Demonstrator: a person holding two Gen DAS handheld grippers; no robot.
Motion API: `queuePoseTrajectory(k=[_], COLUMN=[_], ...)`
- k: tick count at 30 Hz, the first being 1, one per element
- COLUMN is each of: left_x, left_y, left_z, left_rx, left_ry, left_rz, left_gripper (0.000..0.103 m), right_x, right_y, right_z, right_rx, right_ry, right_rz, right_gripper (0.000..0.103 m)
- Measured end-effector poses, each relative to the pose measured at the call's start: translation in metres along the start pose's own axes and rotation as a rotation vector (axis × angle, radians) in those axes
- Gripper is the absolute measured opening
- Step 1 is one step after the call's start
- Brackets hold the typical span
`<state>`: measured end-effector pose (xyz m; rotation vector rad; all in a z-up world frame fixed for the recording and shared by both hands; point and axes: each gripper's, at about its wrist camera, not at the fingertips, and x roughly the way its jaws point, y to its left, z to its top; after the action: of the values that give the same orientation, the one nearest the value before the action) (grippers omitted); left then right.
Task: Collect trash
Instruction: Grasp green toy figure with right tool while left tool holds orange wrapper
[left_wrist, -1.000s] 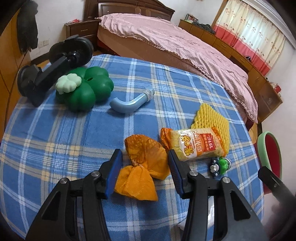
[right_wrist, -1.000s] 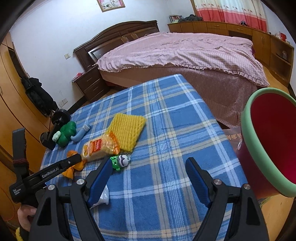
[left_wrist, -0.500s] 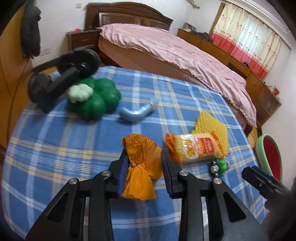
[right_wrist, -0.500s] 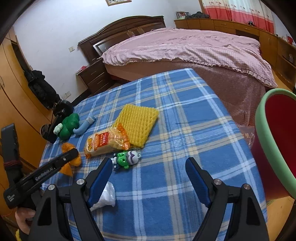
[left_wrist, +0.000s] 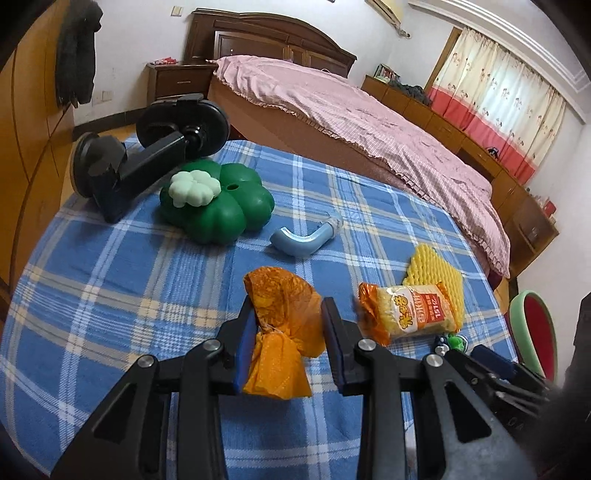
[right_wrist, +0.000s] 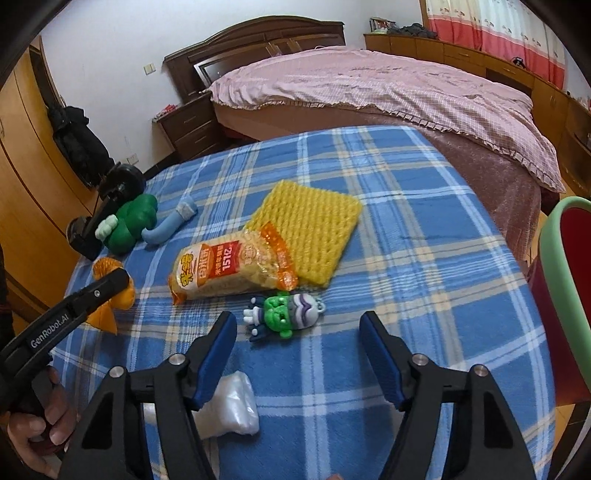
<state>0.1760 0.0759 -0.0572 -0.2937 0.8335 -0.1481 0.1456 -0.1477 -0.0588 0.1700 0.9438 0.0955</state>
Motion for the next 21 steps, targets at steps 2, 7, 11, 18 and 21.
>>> queuePoseTrajectory(k=[2,7,11,18,21], left_x=[0.002,0.009,0.008,0.009,0.008], left_y=[0.003,0.007,0.005,0.0,-0.001], left_z=[-0.001,-0.003,-0.004,-0.006,-0.006], left_rx=[0.003,-0.014,-0.005,0.012,0.001], left_ry=[0.001,0.029,0.024,0.02,0.023], left_rz=[-0.006,-0.023,-0.03,-0.01,-0.008], left_gripper=[0.034,0.034,0.034,0.035,0.034], right_x=[0.002,0.004,0.004,0.007,0.005], right_y=[0.002,0.01,0.014,0.02,0.016], right_z=[-0.001,-0.003,-0.005,-0.005,-0.006], right_rx=[-0.003,-0.035,-0.052,-0.082,-0.068], right_ry=[-0.003,-0.021,-0.033,-0.049,-0.055], right_rz=[-0.009,-0.052,-0.054,-0.057,-0.039], right_gripper=[0.07,0.063,0.061,0.052,0.052])
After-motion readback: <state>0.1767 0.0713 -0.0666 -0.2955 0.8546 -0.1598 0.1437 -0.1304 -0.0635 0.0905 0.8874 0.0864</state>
